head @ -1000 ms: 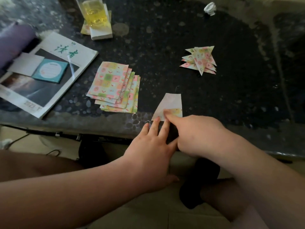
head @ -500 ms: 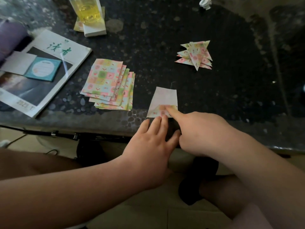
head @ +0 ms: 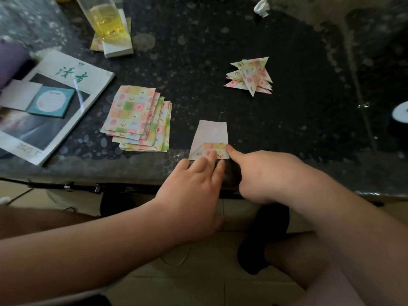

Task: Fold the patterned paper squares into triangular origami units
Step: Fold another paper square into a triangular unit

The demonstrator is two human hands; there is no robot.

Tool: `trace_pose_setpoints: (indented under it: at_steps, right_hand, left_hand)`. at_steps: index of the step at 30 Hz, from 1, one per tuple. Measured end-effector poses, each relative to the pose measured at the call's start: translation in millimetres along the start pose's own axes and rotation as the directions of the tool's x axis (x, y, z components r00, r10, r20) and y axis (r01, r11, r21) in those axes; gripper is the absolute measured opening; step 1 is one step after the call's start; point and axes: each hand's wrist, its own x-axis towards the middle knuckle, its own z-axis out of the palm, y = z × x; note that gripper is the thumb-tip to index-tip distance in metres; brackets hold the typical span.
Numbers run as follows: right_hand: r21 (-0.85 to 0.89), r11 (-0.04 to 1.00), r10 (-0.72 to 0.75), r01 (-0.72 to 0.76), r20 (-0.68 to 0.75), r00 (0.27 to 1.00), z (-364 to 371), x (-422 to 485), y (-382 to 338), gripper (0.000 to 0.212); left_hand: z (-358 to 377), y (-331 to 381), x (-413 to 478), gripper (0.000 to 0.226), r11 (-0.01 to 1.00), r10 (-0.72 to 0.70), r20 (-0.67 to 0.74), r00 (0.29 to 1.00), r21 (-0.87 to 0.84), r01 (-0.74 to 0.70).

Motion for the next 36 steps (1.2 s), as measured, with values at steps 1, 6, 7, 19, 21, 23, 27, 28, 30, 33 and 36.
trace_pose_setpoints:
  at_steps: [1,6,7,19,21,23,27,28,30,33,36]
  right_hand:
    - [0.002,1.0,-0.009,0.009,-0.002,1.0,-1,0,-1,0.09]
    - [0.007,0.999,-0.053,0.053,-0.027,0.998,-1,1,-4,0.091]
    - [0.009,0.998,-0.057,0.057,-0.03,0.998,-1,2,-4,0.091]
    - [0.011,0.996,-0.088,0.088,-0.039,0.995,1,2,-6,0.091]
    - [0.041,0.994,-0.1,0.103,-0.065,0.993,1,3,-3,0.089]
    - [0.126,0.984,-0.112,0.128,-0.129,0.985,0,6,3,0.079]
    - [0.578,0.785,0.015,0.223,-0.377,0.926,-4,24,27,0.042]
    - [0.701,0.667,0.088,0.252,-0.41,0.908,-6,28,32,0.041]
    - [0.917,0.283,0.164,0.282,-0.336,0.928,-13,27,36,0.035]
    - [0.962,-0.152,0.052,0.226,-0.22,0.974,-16,17,26,0.028]
    - [0.939,-0.234,0.046,0.253,-0.249,0.967,-7,16,4,0.022]
  left_hand:
    - [-4,-4,0,0.099,0.996,-0.019,-0.023,1.0,-0.086,0.017]
    - [-14,-44,10,0.05,0.747,-0.469,-0.127,0.874,-0.584,0.316]
    - [-11,-51,13,0.048,0.713,-0.515,-0.11,0.85,-0.606,0.353]
    - [-10,-49,42,0.008,0.727,-0.5,-0.052,0.864,-0.568,0.387]
    - [-13,-47,42,0.008,0.724,-0.493,-0.047,0.869,-0.576,0.379]
    - [-17,-47,42,0.008,0.679,-0.494,-0.019,0.869,-0.632,0.373]
    - [-29,-56,43,0.006,0.443,-0.537,0.032,0.843,-0.84,0.314]
    - [-31,-58,43,0.005,0.329,-0.553,0.048,0.832,-0.905,0.271]
    - [-34,-62,43,0.008,0.132,-0.567,0.069,0.821,-0.976,0.173]
    - [-38,-60,42,0.005,0.001,-0.567,0.048,0.822,-0.998,0.059]
    - [-43,-53,39,0.004,-0.027,-0.56,0.019,0.828,-1.0,0.005]
